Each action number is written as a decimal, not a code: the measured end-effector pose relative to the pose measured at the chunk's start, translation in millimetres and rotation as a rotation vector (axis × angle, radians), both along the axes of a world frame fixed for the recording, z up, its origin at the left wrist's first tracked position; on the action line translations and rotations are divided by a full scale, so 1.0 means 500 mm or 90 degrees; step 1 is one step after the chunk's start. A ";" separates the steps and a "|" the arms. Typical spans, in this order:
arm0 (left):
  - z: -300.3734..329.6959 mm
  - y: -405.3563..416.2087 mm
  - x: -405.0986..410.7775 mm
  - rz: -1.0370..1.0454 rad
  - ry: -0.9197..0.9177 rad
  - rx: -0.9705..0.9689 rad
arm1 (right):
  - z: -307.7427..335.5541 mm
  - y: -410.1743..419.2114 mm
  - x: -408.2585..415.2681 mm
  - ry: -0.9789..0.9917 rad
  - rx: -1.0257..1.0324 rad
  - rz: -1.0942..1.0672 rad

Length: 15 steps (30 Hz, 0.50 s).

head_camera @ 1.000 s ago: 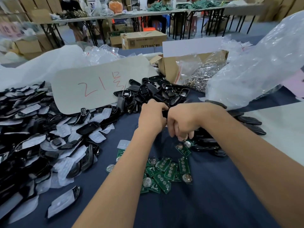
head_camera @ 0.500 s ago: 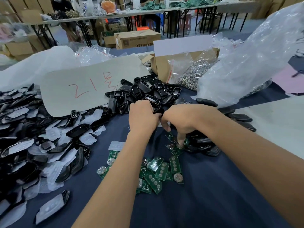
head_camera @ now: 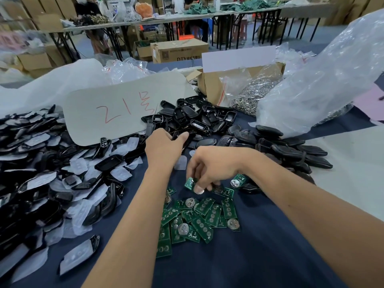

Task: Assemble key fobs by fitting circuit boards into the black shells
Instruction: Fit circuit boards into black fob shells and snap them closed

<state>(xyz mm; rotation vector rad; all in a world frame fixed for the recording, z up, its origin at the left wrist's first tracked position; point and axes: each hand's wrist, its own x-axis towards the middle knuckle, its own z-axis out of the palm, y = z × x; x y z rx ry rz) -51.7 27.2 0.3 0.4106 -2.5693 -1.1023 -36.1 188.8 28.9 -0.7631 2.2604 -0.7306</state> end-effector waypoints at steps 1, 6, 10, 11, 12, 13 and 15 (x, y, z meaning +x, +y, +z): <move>0.004 -0.008 0.005 0.000 -0.001 0.038 | 0.000 0.000 0.002 0.019 -0.026 -0.026; 0.005 -0.055 0.024 0.014 -0.008 0.107 | 0.030 0.017 -0.007 0.245 0.235 -0.123; 0.001 -0.046 0.034 -0.005 -0.014 0.140 | 0.056 0.025 0.002 0.185 0.410 -0.129; 0.000 -0.037 0.034 -0.006 -0.014 0.155 | 0.061 0.023 0.006 0.184 0.434 -0.126; -0.001 -0.027 0.033 -0.008 -0.013 0.173 | 0.066 0.021 0.012 0.186 0.453 -0.122; -0.004 -0.017 0.032 -0.013 -0.009 0.189 | 0.068 0.017 0.017 0.197 0.469 -0.114; -0.006 0.002 0.031 -0.023 0.002 0.214 | 0.069 0.009 0.025 0.237 0.497 -0.099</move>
